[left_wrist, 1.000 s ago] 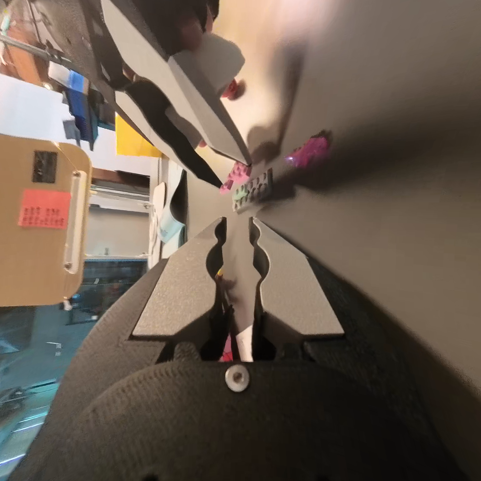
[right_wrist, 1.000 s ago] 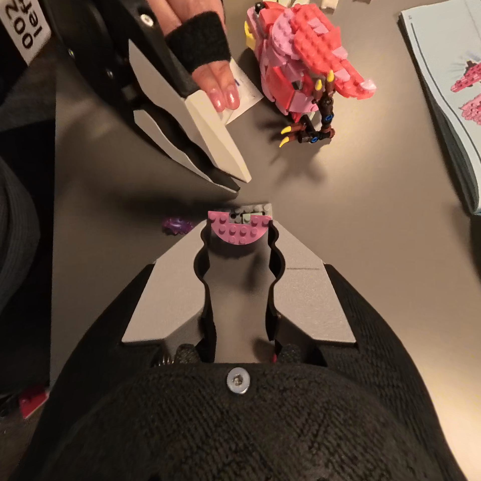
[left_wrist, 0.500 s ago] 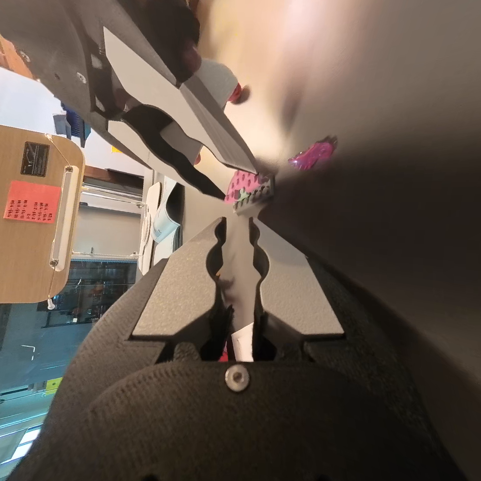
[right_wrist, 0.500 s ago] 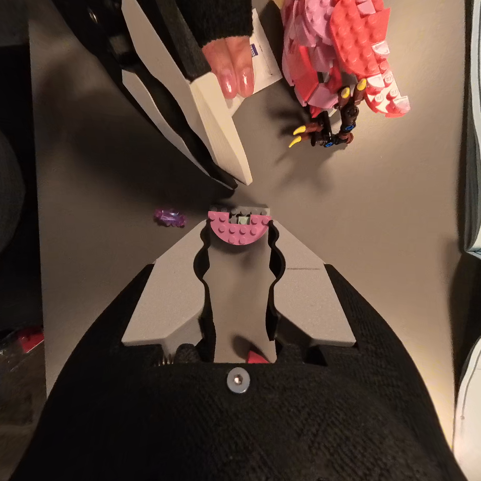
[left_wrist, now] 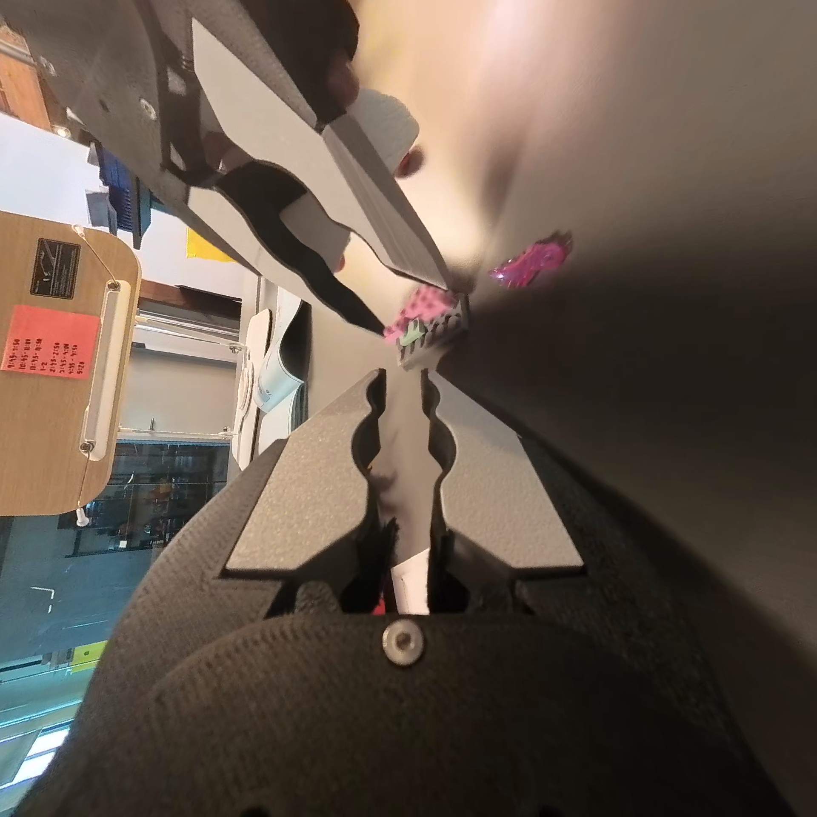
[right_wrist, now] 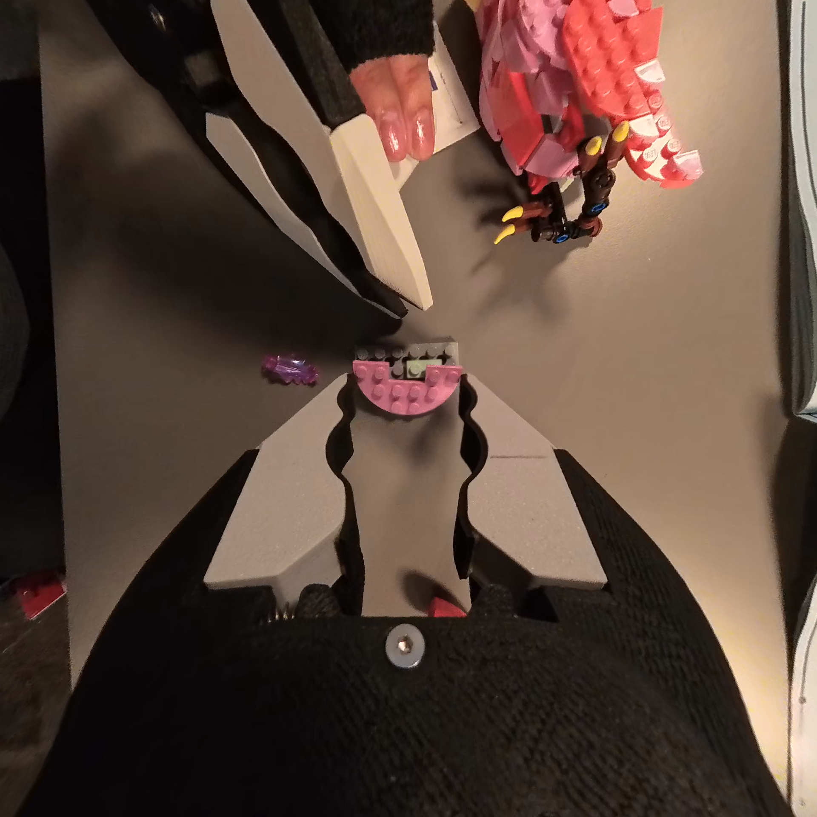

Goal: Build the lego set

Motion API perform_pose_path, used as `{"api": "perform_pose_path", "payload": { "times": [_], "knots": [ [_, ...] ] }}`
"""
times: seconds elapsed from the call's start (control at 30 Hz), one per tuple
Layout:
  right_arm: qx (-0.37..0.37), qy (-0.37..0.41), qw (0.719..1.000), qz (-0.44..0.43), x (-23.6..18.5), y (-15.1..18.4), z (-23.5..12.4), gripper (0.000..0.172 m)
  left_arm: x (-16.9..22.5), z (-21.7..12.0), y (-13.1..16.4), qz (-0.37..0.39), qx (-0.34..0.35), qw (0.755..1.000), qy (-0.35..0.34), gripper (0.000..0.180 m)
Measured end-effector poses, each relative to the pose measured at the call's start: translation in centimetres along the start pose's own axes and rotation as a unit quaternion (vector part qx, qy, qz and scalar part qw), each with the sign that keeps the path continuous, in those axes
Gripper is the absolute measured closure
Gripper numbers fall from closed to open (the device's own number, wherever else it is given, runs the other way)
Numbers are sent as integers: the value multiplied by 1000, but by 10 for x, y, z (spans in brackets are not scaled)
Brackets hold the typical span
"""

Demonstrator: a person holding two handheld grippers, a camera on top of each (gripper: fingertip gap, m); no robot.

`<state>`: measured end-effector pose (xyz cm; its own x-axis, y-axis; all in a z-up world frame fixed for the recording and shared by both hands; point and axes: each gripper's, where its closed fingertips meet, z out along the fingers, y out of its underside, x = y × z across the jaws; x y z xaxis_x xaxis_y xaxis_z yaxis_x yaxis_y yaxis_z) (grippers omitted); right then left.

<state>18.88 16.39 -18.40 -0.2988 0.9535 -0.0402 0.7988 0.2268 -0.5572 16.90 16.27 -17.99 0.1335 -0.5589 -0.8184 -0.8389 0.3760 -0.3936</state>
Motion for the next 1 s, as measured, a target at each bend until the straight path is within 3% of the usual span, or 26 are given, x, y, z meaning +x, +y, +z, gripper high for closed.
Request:
{"api": "perform_pose_path", "payload": {
  "times": [0.5,0.67,0.8,1.0],
  "knots": [
    [88,41,995,9,-3,-7,1,103,-2,0,0,-18,0,1000,3,165],
    [69,34,997,16,-2,0,9,105,-2,-2,0,-37,9,999,13,164],
    [62,34,997,11,0,0,8,122,0,-4,-4,-47,25,998,26,162],
    [60,35,998,12,1,1,7,120,1,-5,-5,-55,29,998,31,162]
  ]
}}
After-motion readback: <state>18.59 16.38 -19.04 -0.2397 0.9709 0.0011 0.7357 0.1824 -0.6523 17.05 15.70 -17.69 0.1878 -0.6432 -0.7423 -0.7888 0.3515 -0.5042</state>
